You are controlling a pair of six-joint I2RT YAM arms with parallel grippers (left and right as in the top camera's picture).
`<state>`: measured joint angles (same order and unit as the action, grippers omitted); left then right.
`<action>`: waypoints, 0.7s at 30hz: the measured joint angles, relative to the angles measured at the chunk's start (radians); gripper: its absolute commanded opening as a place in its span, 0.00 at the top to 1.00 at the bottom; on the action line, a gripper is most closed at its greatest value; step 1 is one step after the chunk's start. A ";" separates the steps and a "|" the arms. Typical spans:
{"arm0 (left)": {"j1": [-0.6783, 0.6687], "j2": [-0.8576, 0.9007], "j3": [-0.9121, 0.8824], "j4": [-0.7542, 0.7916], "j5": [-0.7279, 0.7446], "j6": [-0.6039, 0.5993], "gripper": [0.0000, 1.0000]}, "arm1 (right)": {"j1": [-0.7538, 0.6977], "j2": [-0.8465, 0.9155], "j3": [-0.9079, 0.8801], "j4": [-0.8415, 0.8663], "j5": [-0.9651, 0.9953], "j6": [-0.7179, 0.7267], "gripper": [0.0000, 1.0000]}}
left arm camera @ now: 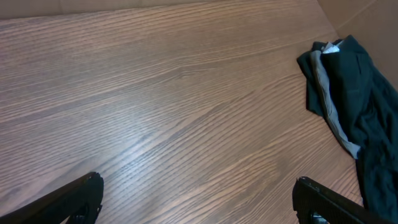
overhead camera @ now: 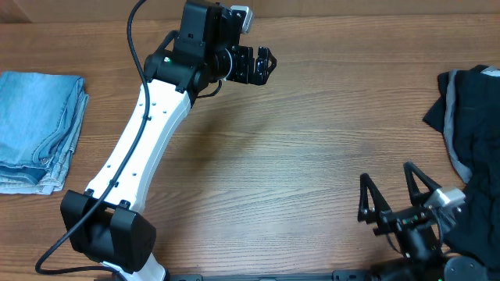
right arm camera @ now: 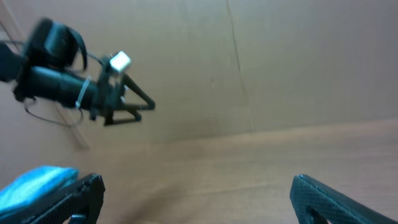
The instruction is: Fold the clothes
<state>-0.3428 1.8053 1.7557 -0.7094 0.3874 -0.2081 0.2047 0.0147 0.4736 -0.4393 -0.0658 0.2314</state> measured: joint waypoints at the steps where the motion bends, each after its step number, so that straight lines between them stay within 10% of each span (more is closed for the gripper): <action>1: 0.000 0.000 0.000 0.000 0.000 0.000 0.00 | 0.000 0.000 -0.049 0.087 0.004 -0.001 0.00; 8: 0.000 0.000 0.000 0.000 0.000 0.000 0.00 | 0.000 0.000 -0.379 0.603 0.031 0.000 0.00; 21: 0.000 0.000 0.000 0.000 0.000 0.000 0.00 | -0.032 -0.001 -0.455 0.516 0.033 0.001 0.00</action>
<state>-0.3428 1.8053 1.7557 -0.7094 0.3878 -0.2081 0.1722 0.0135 0.0181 0.0769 -0.0326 0.2325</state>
